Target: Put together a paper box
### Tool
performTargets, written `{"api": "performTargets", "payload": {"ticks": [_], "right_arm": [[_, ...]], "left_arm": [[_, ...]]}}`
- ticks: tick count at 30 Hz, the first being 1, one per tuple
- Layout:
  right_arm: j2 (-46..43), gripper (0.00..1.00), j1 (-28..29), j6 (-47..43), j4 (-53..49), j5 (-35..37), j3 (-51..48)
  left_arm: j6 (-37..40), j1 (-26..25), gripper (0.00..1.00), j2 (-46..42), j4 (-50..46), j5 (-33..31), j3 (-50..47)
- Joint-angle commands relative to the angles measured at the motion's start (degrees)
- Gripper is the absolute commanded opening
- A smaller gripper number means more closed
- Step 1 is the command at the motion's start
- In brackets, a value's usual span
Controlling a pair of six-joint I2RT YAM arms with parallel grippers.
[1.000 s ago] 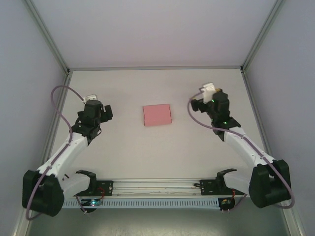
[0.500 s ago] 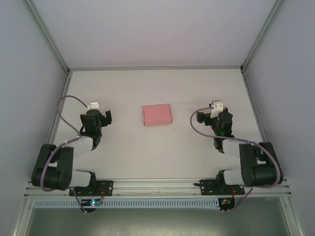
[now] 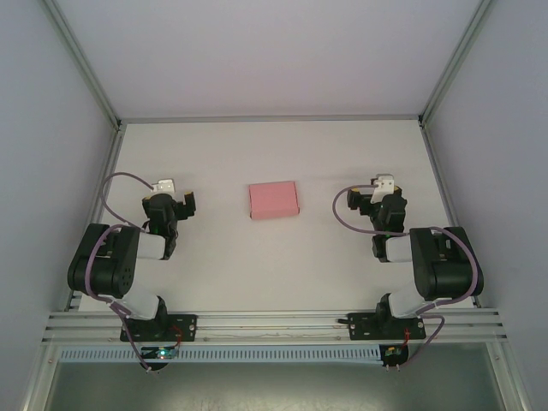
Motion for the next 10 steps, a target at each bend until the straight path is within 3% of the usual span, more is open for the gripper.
{"api": "performTargets", "payload": {"ticks": [1,10], "right_arm": [[-0.8,0.98,0.1,1.0,1.1,0.9,0.6],[-0.7,0.98,0.1,0.9,0.8,1.1,0.7]], "left_arm": [[0.3,0.3,1.00,-0.7,2.8,0.0,0.5],[0.3,0.4,1.00,-0.8,2.4,0.1,0.6]]}}
